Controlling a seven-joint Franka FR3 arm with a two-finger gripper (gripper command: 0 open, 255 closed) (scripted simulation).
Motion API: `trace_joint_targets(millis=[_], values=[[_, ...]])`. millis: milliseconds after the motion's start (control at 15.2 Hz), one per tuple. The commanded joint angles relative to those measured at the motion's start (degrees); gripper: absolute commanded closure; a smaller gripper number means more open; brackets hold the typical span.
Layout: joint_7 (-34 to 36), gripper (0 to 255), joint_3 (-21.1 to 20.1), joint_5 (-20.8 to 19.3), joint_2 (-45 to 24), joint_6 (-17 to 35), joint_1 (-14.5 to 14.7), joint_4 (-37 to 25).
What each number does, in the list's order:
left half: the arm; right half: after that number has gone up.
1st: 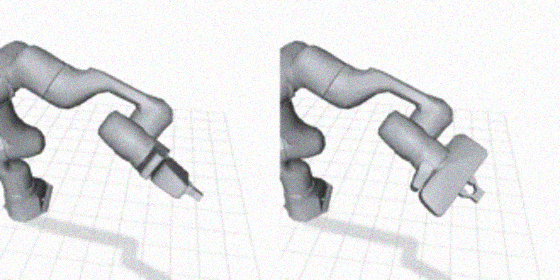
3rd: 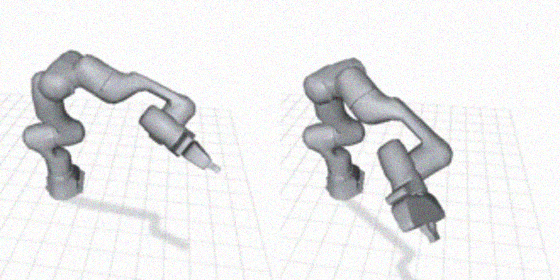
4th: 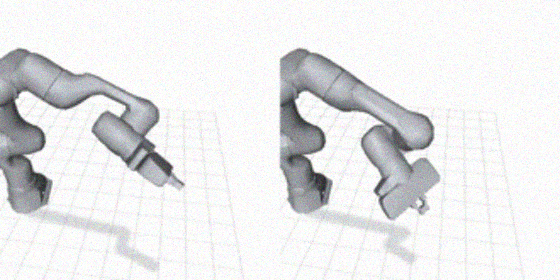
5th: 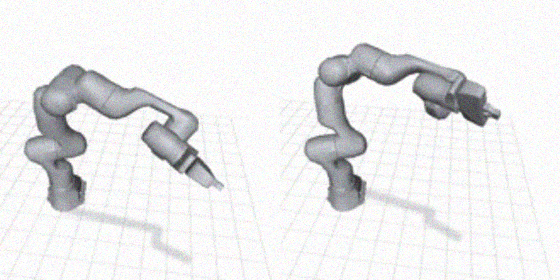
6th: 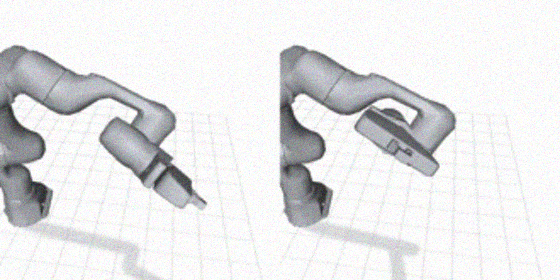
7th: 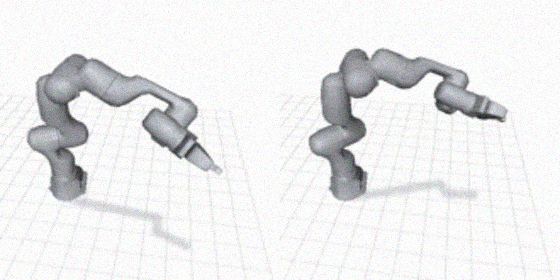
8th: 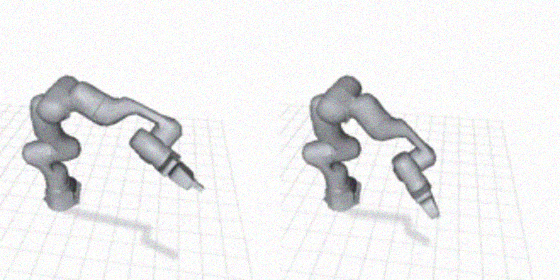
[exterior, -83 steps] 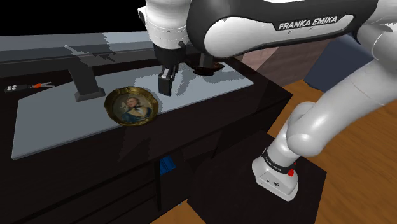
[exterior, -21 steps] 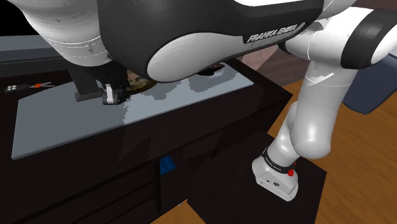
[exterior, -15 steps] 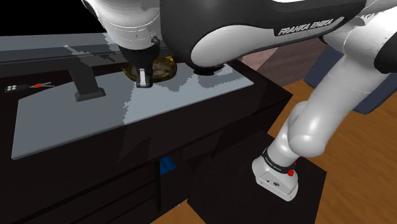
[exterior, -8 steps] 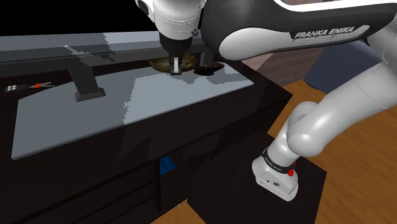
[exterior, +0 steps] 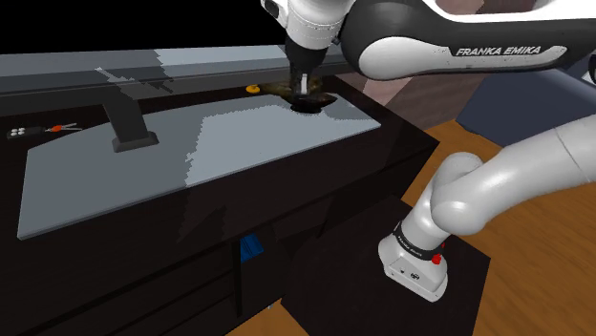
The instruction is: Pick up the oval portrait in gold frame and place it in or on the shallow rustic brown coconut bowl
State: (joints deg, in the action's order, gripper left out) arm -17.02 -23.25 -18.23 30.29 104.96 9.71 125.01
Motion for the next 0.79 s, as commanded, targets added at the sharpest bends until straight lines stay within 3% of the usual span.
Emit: trace_joint_targets(millis=[0, 264, 396, 726], values=[[-3.3, 255, 3.2, -0.3, 2.5, 1.5, -0.3, 2.6], [-9.0, 255, 8.0, -0.8, 6.7, 3.7, -1.6, 6.8], [-13.1, 255, 8.6, 0.2, 8.8, 5.4, -5.1, 8.6], [-18.6, 255, 1.0, 7.3, 11.9, 10.0, -16.1, 12.4]])
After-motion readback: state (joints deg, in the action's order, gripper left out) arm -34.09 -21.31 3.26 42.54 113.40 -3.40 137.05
